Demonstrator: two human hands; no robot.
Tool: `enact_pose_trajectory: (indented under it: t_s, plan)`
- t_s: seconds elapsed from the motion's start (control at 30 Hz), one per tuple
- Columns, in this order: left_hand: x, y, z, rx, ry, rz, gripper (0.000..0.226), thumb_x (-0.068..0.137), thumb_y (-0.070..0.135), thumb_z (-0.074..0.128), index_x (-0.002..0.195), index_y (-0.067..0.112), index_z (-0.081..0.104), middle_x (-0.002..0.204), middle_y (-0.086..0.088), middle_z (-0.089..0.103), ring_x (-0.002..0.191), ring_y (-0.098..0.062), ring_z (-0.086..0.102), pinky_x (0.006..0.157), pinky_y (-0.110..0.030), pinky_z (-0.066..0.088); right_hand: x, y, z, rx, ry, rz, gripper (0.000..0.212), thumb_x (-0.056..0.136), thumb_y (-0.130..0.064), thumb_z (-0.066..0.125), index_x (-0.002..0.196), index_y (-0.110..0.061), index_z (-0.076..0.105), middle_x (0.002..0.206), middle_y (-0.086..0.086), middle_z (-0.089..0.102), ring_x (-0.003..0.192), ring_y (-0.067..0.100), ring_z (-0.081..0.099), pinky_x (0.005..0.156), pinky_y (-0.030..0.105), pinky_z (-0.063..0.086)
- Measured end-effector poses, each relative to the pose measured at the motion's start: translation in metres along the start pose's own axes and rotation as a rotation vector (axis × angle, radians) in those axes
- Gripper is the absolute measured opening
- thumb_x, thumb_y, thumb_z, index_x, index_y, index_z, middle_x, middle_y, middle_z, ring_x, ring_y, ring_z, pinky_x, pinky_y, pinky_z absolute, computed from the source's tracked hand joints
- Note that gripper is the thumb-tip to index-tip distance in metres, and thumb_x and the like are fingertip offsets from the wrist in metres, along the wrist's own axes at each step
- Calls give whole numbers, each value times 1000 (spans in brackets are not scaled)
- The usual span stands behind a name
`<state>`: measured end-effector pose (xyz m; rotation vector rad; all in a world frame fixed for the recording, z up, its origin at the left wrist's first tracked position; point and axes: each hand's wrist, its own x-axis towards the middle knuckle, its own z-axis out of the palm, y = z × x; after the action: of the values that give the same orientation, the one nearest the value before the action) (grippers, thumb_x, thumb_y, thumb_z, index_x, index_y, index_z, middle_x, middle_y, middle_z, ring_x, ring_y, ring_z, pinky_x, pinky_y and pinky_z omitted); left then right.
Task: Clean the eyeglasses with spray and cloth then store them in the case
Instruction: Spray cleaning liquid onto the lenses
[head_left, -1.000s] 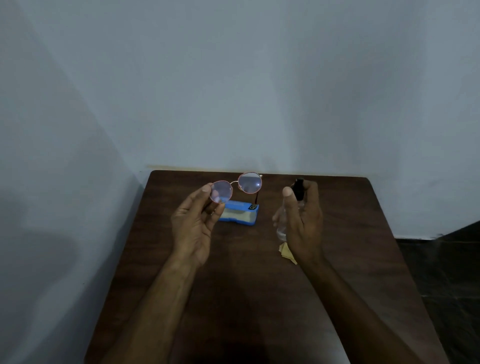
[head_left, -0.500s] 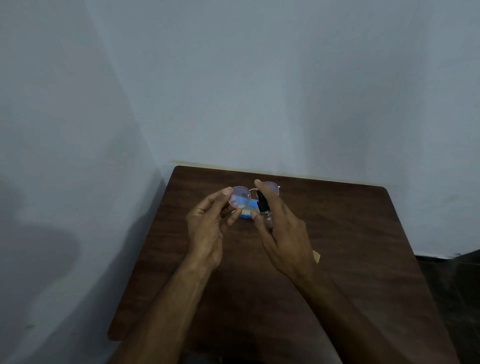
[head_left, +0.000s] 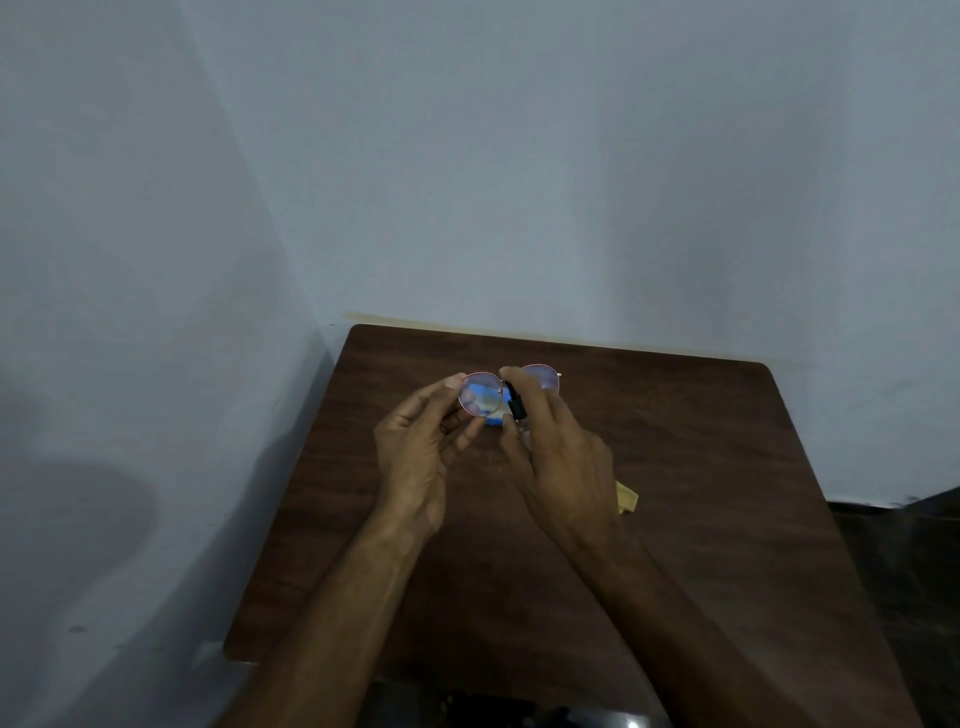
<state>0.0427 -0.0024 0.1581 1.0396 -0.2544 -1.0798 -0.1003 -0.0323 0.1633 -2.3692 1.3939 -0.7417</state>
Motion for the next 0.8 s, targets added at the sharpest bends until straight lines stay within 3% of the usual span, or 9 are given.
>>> enact_pose_trajectory:
  t_s: [0.17, 0.23, 0.33, 0.53, 0.63, 0.8]
  plan:
    - [-5, -2, 0, 4, 6, -13, 16, 94, 11, 74, 109, 8, 81, 112, -17, 80, 97, -26, 80, 70, -27, 64, -4, 2, -9, -71, -6, 67, 51, 107, -26, 53, 156, -29, 41, 144, -1, 56, 87, 23, 68, 69, 41, 59]
    - [-6, -3, 0, 7, 6, -15, 19, 93, 11, 75, 110, 7, 80, 111, -17, 80, 95, -25, 80, 71, -27, 64, -6, 2, -11, -132, -37, 69, 53, 109, -30, 47, 160, -33, 32, 149, -5, 50, 90, 20, 68, 73, 39, 60]
    - [-8, -5, 0, 2, 11, -21, 19, 95, 10, 73, 112, 4, 79, 108, -18, 80, 92, -24, 80, 71, -27, 64, -9, 3, -11, -247, -103, 74, 50, 111, -33, 36, 160, -38, 25, 143, -8, 51, 93, 18, 66, 79, 38, 59]
    - [-9, -6, -1, 7, 10, -35, 19, 96, 9, 73, 114, 2, 78, 106, -18, 81, 90, -23, 80, 71, -28, 65, -17, 11, -15, 82, 117, 101, 56, 103, -27, 56, 154, -38, 37, 141, -6, 60, 95, 20, 72, 71, 44, 62]
    - [-8, -5, -2, -7, 17, -52, 22, 97, 10, 72, 117, 1, 77, 108, -19, 80, 91, -23, 80, 71, -28, 65, -16, 29, -16, 61, 203, 136, 53, 104, -34, 54, 152, -42, 34, 137, -7, 62, 98, 18, 72, 72, 44, 62]
    - [-6, -7, -3, -6, 10, -69, 22, 98, 10, 72, 117, 2, 77, 109, -20, 80, 92, -22, 81, 71, -28, 65, -15, 53, -13, -14, 151, 105, 44, 107, -35, 50, 150, -35, 40, 131, -4, 63, 98, 20, 70, 70, 46, 62]
